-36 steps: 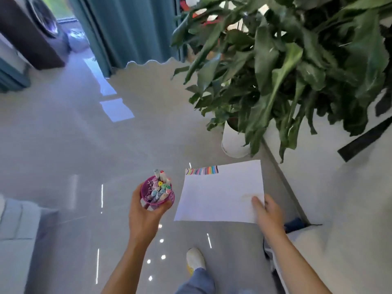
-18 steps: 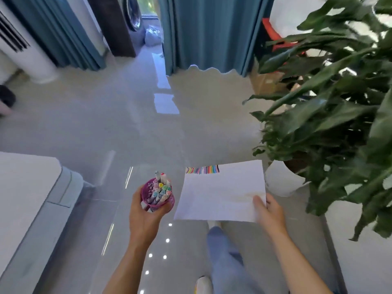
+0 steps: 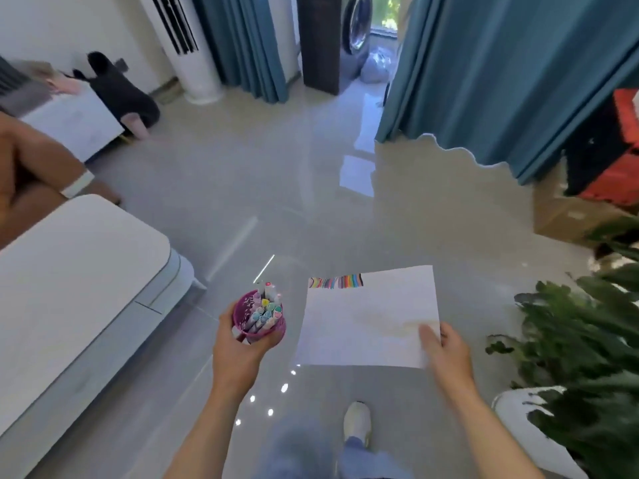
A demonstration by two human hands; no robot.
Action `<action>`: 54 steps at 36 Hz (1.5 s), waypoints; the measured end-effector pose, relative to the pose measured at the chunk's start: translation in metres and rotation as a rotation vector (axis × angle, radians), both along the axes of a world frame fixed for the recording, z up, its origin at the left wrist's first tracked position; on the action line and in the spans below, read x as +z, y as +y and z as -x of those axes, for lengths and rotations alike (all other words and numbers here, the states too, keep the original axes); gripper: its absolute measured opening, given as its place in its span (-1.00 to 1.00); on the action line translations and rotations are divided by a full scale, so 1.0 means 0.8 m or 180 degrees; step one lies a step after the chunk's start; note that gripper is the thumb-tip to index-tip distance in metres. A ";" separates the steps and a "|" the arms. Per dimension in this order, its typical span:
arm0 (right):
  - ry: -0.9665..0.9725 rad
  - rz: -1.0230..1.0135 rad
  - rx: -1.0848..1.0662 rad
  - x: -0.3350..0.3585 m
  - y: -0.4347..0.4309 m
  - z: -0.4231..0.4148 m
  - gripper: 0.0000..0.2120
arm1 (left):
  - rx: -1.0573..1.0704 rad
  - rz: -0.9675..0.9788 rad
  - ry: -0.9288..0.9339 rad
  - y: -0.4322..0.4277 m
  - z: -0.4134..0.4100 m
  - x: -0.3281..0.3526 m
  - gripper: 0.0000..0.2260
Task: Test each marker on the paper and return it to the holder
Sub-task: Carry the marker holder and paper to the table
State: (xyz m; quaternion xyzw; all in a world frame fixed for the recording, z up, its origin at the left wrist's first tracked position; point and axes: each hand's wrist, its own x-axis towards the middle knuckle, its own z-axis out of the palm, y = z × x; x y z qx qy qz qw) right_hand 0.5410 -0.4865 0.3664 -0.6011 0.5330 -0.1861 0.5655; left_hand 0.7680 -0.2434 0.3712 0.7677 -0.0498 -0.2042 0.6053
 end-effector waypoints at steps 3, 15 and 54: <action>-0.0009 -0.0043 0.0110 -0.001 -0.033 -0.044 -0.85 | 0.0138 -0.0034 -0.0073 -0.022 -0.028 -0.001 -0.25; 0.0008 -0.0148 0.0377 -0.016 -0.134 -0.266 -0.85 | 0.0473 0.0056 -0.0184 -0.100 -0.214 -0.022 -0.29; 0.0143 -0.0242 0.2273 -0.045 -0.385 -1.149 -0.88 | 0.2275 -0.0027 -0.0294 -0.274 -0.863 -0.033 -0.27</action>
